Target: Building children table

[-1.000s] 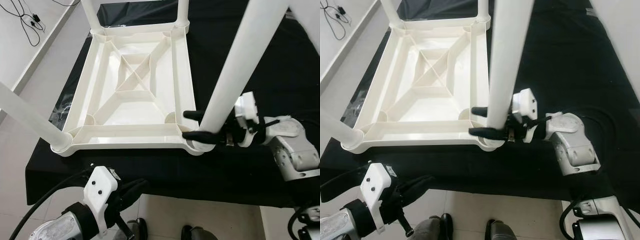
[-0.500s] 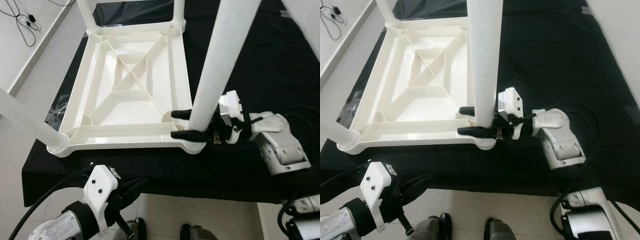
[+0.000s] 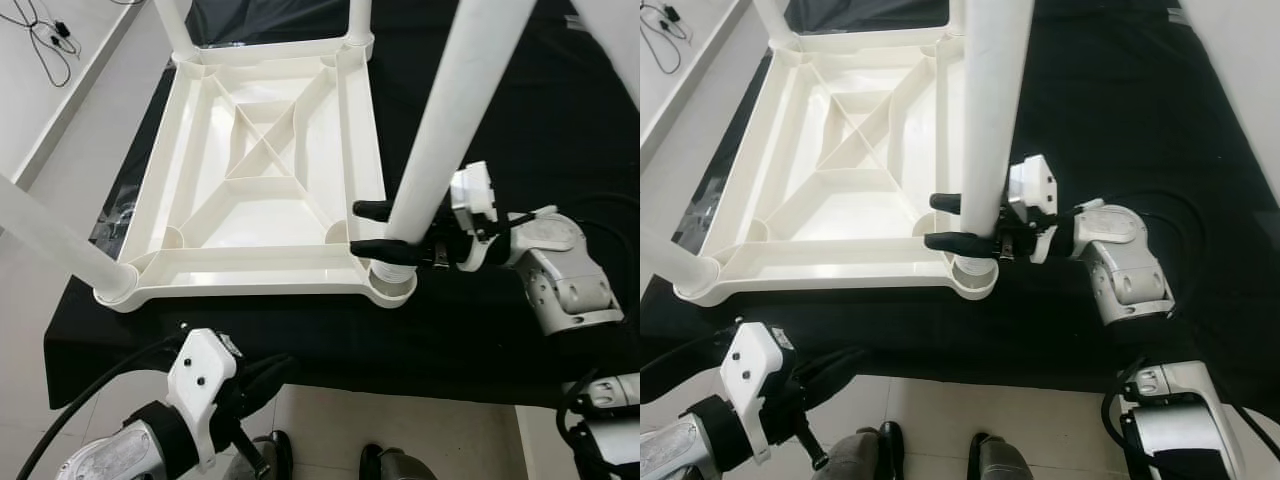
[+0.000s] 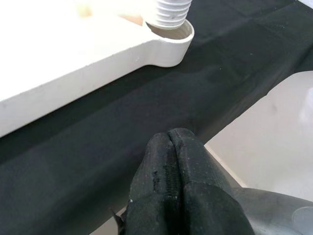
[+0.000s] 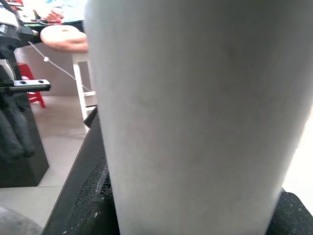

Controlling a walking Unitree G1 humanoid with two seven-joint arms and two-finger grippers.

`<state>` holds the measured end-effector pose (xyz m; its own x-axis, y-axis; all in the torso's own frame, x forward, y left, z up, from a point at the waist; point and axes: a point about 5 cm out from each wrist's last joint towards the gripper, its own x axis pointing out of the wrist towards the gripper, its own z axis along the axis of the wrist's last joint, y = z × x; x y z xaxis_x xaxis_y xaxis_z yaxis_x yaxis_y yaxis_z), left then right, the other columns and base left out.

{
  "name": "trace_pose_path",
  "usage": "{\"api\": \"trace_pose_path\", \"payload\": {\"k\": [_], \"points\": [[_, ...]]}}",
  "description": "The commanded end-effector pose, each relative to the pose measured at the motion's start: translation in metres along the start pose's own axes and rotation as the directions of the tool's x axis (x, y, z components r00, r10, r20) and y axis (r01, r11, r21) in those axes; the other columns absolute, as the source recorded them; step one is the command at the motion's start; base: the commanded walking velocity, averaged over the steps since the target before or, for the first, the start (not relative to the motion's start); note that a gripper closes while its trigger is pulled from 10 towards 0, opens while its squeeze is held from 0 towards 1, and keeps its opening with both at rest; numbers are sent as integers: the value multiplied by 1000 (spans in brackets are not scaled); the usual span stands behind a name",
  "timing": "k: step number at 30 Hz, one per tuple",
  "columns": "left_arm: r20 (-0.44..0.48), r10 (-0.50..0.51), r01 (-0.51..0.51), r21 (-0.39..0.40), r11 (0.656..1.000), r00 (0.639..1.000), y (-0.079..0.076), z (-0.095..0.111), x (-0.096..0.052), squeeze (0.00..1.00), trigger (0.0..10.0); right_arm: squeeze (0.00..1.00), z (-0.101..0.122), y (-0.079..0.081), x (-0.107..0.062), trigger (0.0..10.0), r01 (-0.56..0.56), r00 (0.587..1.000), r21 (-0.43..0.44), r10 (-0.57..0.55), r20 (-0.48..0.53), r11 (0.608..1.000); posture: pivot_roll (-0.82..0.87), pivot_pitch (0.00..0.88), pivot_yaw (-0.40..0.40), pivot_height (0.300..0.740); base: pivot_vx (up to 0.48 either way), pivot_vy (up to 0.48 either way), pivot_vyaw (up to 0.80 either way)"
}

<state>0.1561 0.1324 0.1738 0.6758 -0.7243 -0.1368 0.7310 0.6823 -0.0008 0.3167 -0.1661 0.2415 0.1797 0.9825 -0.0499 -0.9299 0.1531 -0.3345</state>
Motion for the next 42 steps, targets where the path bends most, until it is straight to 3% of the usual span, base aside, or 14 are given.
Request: {"api": "trace_pose_path", "payload": {"k": [1, 6, 14, 20, 28, 40, 42], "points": [[-13, -13, 13, -3, 1000, 1000, -3, 0, -3, 0, 10000, 0, -26, 17, -1, 10000, -70, 994, 130, 80, -72, 989, 146, 308, 33, 740, 0, 0, 0], [-15, -12, 12, -4, 1000, 1000, -3, 0, -4, 0, 10000, 0, -25, 30, 2, 10000, -169, 980, 133, 181, -83, 976, 146, 308, 34, 740, 0, 0, 0], [-15, -12, 12, -4, 1000, 1000, -3, 0, -3, 0, 10000, 0, -27, 33, 5, 10000, -196, 972, 117, 209, -107, 974, 145, 307, 33, 740, 0, 0, 0], [-13, -12, 12, -5, 1000, 1000, -3, 0, -3, 0, 10000, 0, -27, 22, 11, 10000, -135, 983, 81, 144, -113, 987, 147, 309, 30, 740, 0, 0, 0], [-11, -9, 9, -7, 1000, 1000, -4, 1, -4, 0, 10000, 0, -24, 8, 13, 10000, -57, 996, 99, 63, -66, 993, 148, 315, 29, 740, 0, 0, 0], [-12, -8, 8, -8, 1000, 1000, -5, 1, -5, 0, 10000, 0, -26, 9, 11, 10000, -77, 995, 126, 84, -51, 989, 153, 320, 28, 740, 0, 0, 0], [-13, -8, 8, -9, 1000, 1000, -5, 1, -5, 0, 10000, 0, -27, 12, 6, 10000, -120, 990, 151, 130, -56, 981, 153, 322, 30, 740, 0, 0, 0]]}}
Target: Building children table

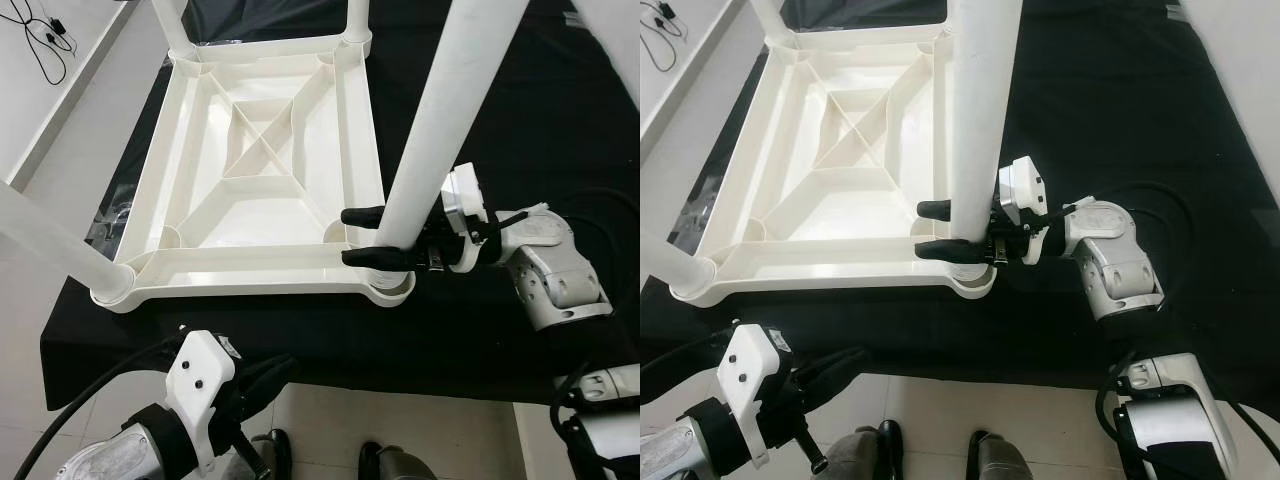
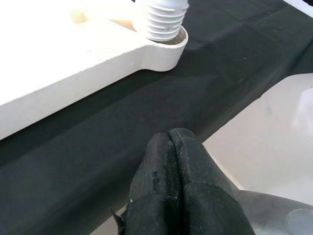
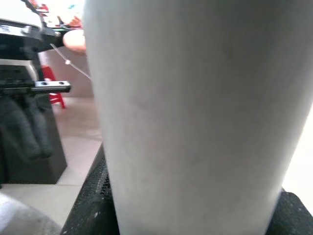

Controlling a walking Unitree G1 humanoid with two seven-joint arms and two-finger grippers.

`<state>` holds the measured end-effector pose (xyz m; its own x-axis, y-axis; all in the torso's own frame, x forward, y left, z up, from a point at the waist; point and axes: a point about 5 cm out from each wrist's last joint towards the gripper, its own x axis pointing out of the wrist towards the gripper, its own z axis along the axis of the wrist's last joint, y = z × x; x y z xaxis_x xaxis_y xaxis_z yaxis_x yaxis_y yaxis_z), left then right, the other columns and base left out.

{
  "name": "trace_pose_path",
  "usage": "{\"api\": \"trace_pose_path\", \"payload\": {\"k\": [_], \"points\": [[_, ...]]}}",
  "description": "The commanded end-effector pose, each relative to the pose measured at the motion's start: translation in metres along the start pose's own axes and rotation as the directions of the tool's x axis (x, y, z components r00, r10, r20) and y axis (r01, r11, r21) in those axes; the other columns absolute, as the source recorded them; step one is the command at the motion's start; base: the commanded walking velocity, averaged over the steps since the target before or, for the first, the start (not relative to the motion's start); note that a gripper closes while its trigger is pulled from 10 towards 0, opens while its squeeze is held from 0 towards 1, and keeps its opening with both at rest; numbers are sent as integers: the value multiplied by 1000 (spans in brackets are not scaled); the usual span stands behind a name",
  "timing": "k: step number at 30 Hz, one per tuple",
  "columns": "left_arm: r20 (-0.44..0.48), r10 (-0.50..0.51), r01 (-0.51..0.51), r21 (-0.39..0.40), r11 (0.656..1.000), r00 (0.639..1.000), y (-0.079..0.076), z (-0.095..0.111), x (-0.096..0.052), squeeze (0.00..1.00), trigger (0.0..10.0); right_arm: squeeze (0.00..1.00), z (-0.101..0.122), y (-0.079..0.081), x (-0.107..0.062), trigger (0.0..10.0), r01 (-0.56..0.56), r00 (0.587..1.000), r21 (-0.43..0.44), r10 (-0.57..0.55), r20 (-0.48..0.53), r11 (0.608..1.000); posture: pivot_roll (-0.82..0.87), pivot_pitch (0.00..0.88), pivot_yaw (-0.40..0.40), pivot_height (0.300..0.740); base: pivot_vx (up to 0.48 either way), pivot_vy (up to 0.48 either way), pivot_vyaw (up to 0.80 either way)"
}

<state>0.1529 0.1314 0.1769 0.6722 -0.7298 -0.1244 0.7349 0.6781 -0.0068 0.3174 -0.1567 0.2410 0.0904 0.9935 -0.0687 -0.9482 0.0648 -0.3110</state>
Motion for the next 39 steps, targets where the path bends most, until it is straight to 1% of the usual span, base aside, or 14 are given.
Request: {"api": "trace_pose_path", "payload": {"k": [1, 5, 9, 18, 24, 25, 26, 28, 30, 31, 33, 34, 35, 39], "points": [[-25, -2, 2, -4, 1000, 1000, -2, -2, -3, 0, 10000, 0, -27, 11, -2, 10000, -28, 997, 133, 38, -69, 991, 153, 322, 30, 740, 0, 0, 0], [-28, -3, 3, -5, 1000, 1000, -2, -2, -4, 0, 10000, 0, -27, 13, -7, 10000, -69, 994, 161, 82, -78, 984, 156, 324, 32, 740, 0, 0, 0], [-29, -3, 3, -5, 1000, 1000, -2, -2, -4, 0, 10000, 0, -27, 12, -9, 10000, -87, 992, 177, 102, -75, 980, 158, 324, 33, 740, 0, 0, 0], [-34, -2, 2, -5, 1000, 999, -3, -1, -6, 0, 10000, 0, -28, 6, -4, 10000, -98, 991, 179, 112, -68, 979, 168, 331, 35, 740, 0, 0, 0], [-35, -2, 2, -6, 1000, 999, -3, -1, -7, 0, 10000, 0, -28, 6, -2, 10000, -120, 989, 177, 132, -60, 977, 174, 334, 35, 740, 0, 0, 0], [-36, -1, 1, -6, 1000, 999, -3, -1, -7, 0, 10000, 0, -28, 7, -1, 10000, -133, 988, 172, 146, -60, 976, 176, 335, 35, 740, 0, 0, 0], [-38, 0, 0, -5, 1000, 999, -3, -1, -8, 0, 10000, 0, -29, 9, 2, 10000, -151, 983, 143, 165, -87, 978, 182, 337, 36, 740, 0, 0, 0], [-38, 0, 0, -5, 1000, 999, -3, -1, -8, 0, 10000, 0, -29, 9, 2, 10000, -151, 983, 143, 165, -87, 978, 182, 337, 36, 740, 0, 0, 0], [-41, 3, -3, -6, 1000, 999, -3, -1, -10, 0, 10000, 0, -26, 17, 9, 10000, -213, 964, 57, 219, -153, 975, 180, 340, 41, 740, 0, 0, 0], [-41, 3, -3, -6, 1000, 999, -3, -1, -10, 0, 10000, 0, -26, 17, 9, 10000, -213, 964, 57, 219, -153, 975, 180, 340, 41, 740, 0, 0, 0], [-44, 3, -3, -6, 1000, 999, -3, -1, -11, 0, 10000, 0, -26, 21, 11, 10000, -257, 946, 11, 254, -204, 966, 180, 340, 45, 740, 0, 0, 0], [-44, 3, -3, -6, 1000, 999, -3, -1, -11, 0, 10000, 0, -26, 21, 11, 10000, -257, 946, 11, 254, -204, 966, 180, 340, 45, 740, 0, 0, 0], [-47, 0, -1, -6, 1000, 999, -3, -1, -11, 0, 10000, 0, -26, 23, 10, 10000, -287, 930, -4, 278, -242, 958, 179, 338, 46, 740, 0, 0, 0], [-48, -1, 0, -7, 1000, 999, -3, -1, -11, 0, 10000, 0, -26, 24, 9, 10000, -297, 925, -5, 286, -250, 955, 179, 338, 46, 740, 0, 0, 0]]}}
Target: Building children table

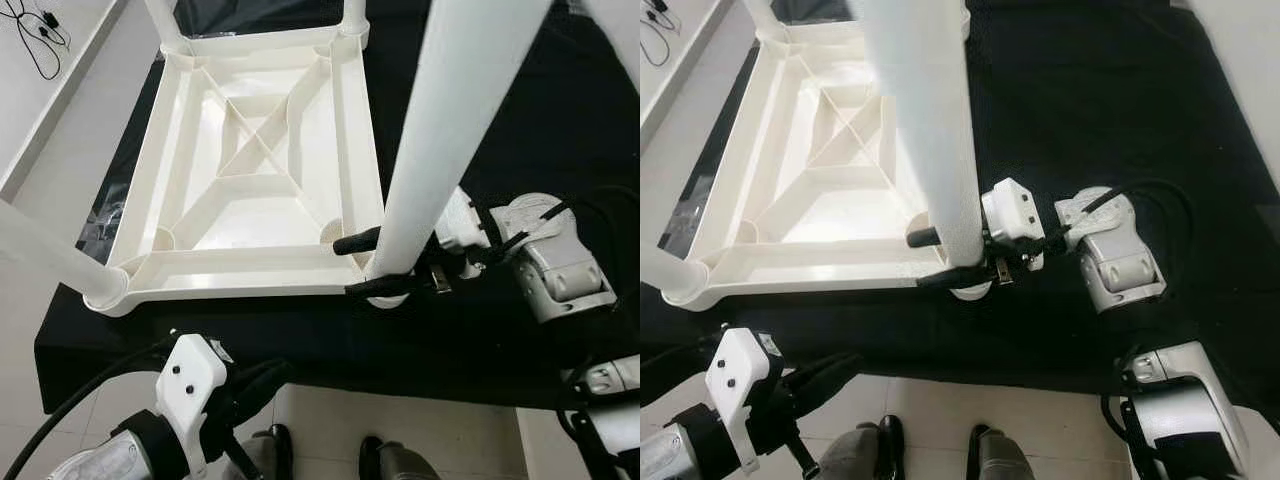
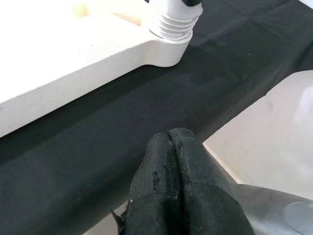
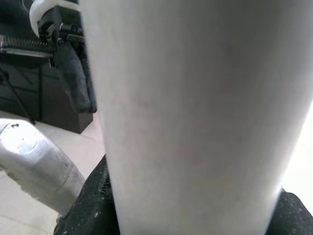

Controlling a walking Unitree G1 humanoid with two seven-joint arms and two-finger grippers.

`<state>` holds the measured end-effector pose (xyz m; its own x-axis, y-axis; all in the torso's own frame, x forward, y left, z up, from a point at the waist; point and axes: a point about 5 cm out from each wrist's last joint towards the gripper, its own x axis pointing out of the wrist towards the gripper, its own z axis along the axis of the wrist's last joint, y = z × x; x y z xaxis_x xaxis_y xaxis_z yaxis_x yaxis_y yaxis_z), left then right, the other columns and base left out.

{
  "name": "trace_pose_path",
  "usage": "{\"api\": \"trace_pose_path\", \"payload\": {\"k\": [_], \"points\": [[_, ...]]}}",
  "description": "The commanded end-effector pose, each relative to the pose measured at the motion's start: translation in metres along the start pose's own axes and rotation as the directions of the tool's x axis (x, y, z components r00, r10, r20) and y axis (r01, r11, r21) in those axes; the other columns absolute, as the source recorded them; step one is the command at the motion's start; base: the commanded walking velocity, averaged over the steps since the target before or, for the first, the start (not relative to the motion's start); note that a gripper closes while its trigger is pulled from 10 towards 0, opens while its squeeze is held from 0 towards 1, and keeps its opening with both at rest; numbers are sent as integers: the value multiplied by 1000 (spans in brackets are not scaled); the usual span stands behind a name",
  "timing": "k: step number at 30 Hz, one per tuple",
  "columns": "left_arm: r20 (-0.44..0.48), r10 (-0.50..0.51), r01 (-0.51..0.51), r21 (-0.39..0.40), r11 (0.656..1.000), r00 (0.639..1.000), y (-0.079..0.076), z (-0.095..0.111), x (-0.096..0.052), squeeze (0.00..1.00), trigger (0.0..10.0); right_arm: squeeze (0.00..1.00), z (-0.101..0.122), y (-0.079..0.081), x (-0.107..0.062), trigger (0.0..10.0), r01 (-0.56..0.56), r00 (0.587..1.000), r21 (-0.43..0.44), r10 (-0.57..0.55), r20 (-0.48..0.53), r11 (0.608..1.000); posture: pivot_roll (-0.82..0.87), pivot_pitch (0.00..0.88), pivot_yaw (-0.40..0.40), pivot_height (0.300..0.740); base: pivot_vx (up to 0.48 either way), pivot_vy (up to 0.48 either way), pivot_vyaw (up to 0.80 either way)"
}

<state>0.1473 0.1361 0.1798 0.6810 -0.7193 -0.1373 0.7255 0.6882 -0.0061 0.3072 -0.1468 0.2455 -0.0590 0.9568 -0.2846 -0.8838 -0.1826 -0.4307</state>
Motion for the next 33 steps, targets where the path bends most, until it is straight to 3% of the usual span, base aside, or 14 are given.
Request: {"api": "trace_pose_path", "payload": {"k": [1, 7, 11, 23, 27, 31, 33], "points": [[-35, -15, 15, -7, 1000, 999, -2, -3, -3, 0, 10000, 0, -30, 20, 9, 10000, -95, 991, 135, 107, -84, 986, 178, 337, 45, 740, 0, 0, 0], [-35, -16, 15, -7, 1000, 999, -2, -3, -2, 0, 10000, 0, -29, 18, 8, 10000, -92, 991, 134, 104, -83, 987, 174, 334, 43, 740, 0, 0, 0], [-32, -17, 16, -10, 1000, 999, -3, -3, -1, 0, 10000, 0, -28, 6, 5, 10000, 31, 1000, 242, -31, -3, 970, 171, 332, 38, 740, 0, 0, 0], [-30, -17, 17, -12, 1000, 999, -3, -3, -1, 0, 10000, 0, -33, 8, 5, 10000, 113, 992, 316, -123, 13, 942, 167, 333, 39, 740, 0, 0, 0], [-30, -18, 17, -13, 1000, 999, -3, -3, -1, 0, 10000, 0, -41, 12, 7, 10000, 223, 973, 349, -230, -24, 910, 164, 333, 36, 740, 0, 0, 0], [-28, -17, 17, -14, 1000, 999, -4, -3, 0, 0, 10000, 0, -45, 17, 7, 10000, 358, 932, 378, -352, -88, 854, 155, 334, 23, 740, 0, 0, 0], [-28, -17, 17, -14, 1000, 999, -4, -3, 0, 0, 10000, 0, -45, 17, 7, 10000, 358, 932, 378, -352, -88, 854, 155, 334, 23, 740, 0, 0, 0]]}}
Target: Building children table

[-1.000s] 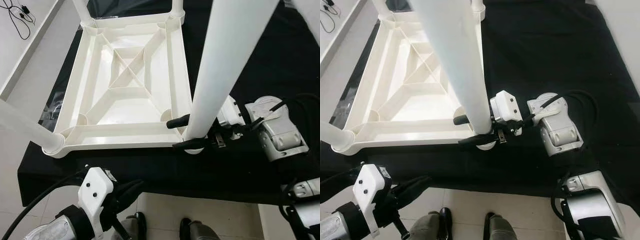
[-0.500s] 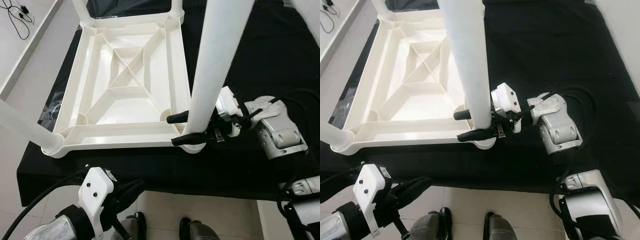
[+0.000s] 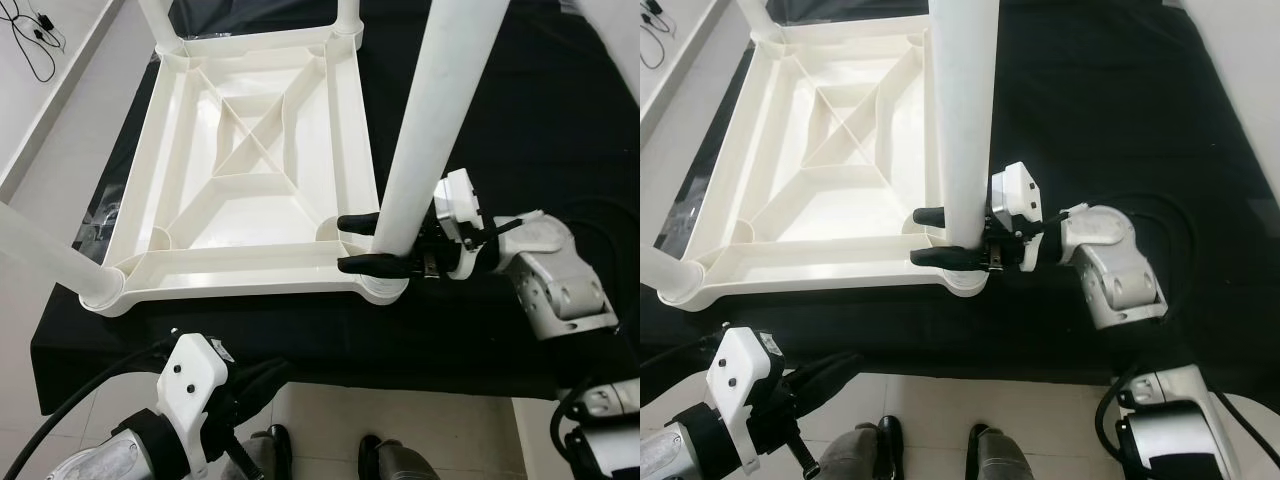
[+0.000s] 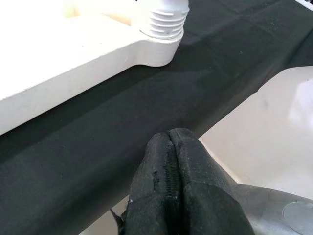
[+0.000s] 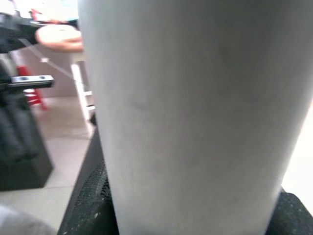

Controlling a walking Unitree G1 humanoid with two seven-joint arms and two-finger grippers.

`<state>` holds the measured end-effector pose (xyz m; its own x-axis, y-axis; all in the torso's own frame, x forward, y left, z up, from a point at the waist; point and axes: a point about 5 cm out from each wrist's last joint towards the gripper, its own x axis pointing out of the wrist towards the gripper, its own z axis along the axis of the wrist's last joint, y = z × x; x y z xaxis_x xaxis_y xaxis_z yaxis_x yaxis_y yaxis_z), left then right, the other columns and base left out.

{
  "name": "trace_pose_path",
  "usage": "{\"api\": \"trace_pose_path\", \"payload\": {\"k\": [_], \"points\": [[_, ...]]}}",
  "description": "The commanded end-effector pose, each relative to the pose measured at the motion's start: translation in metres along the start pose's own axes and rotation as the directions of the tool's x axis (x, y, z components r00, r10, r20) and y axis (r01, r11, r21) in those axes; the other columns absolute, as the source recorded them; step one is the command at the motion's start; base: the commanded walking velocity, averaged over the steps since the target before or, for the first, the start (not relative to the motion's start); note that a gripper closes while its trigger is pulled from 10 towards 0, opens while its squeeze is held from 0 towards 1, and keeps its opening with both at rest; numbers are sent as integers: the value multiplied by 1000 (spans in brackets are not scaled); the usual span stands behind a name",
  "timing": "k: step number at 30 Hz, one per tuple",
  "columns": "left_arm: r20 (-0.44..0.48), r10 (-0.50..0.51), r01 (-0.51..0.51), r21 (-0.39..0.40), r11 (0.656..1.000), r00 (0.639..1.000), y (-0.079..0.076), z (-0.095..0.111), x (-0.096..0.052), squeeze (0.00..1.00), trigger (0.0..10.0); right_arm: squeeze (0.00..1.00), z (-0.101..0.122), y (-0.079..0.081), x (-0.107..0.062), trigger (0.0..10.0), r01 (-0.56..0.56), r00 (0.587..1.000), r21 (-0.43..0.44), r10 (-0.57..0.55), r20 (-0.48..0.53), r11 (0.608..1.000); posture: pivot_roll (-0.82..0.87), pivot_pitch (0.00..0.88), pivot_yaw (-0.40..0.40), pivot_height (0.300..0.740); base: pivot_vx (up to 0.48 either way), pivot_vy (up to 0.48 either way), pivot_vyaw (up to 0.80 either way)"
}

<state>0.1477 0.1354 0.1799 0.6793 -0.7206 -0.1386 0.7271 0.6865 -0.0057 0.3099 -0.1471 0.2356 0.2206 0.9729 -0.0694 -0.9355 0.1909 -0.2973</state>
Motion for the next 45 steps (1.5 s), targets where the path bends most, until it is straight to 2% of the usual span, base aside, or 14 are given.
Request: {"api": "trace_pose_path", "payload": {"k": [1, 5, 6, 9, 11, 20, 24, 25, 29, 30, 32, 35, 36, 45], "points": [[-26, -15, 15, -16, 1000, 1000, -4, -4, -1, 0, 10000, 0, -40, 14, -4, 10000, 126, 981, 166, -98, -166, 978, 150, 336, 13, 740, 0, 0, 0], [-26, -14, 14, -16, 1000, 1000, -4, -4, -1, 0, 10000, 0, -44, 24, -4, 10000, 217, 962, 198, -175, -208, 956, 147, 337, 0, 740, 0, 0, 0], [-26, -9, 9, -16, 1000, 1000, -3, -4, -2, 0, 10000, 0, -57, 68, 11, 10000, 747, 649, 178, -643, -408, 641, 138, 335, -1, 740, 0, 0, 0], [-26, -9, 9, -16, 1000, 1000, -3, -4, -2, 0, 10000, 0, -57, 68, 11, 10000, 747, 649, 178, -643, -408, 641, 138, 335, -1, 740, 0, 0, 0], [-23, -13, 13, -17, 1000, 1000, -1, -5, 1, 0, 10000, 0, -55, 88, 26, 10000, 892, 447, 142, -785, -429, 430, 121, 315, 31, 740, 0, 0, 0], [-4, -17, 17, -18, 1000, 1000, 2, -7, 10, 0, 10000, 0, -60, 75, 39, 10000, 907, 420, 197, -839, -346, 372, 102, 276, 14, 740, 0, 0, 0], [8, -7, 7, -16, 1000, 1000, 5, -8, 13, 0, 10000, 0, -53, 77, 42, 10000, 893, 448, 204, -832, -327, 401, 90, 260, 13, 740, 0, 0, 0], [11, -7, 7, -15, 1000, 1000, 6, -8, 15, 0, 10000, 1000, -45, 76, 43, 10000, 877, 478, 222, -828, -295, 427, 83, 248, 11, 740, 0, 0, 0], [17, -7, 7, -12, 1000, 1000, 8, -9, 17, 0, 10000, 1000, -32, 74, 46, 10000, 838, 536, 264, -813, -226, 478, 80, 233, 6, 740, 0, 0, 0], [28, 2, -2, -6, 1000, 1000, 10, -10, 22, 0, 10000, 1000, -16, 62, 48, 10000, 700, 691, 311, -719, -70, 642, 80, 211, -5, 740, 0, 0, 0], [28, 2, -2, -6, 1000, 1000, 10, -10, 22, 0, 10000, 1000, -16, 62, 48, 10000, 700, 691, 311, -719, -70, 642, 80, 211, -5, 740, 0, 0, 0], [39, 12, -12, -2, 1000, 999, 12, -10, 25, 0, 10000, 827, -10, 52, 44, 10000, 511, 847, 242, -532, 24, 825, 85, 196, -11, 740, 0, 0, 0], [47, 18, -18, 5, 1000, 999, 12, -11, 28, 0, 10000, 0, -13, 36, 33, 10000, 373, 920, 190, -388, 47, 908, 90, 186, -19, 740, 0, 0, 0], [63, 44, -46, 39, 998, 997, 14, -13, 33, 0, 10000, 0, -15, -15, 28, 10000, 237, 968, 172, -248, 43, 956, 116, 146, -52, 740, 0, 0, 0]]}}
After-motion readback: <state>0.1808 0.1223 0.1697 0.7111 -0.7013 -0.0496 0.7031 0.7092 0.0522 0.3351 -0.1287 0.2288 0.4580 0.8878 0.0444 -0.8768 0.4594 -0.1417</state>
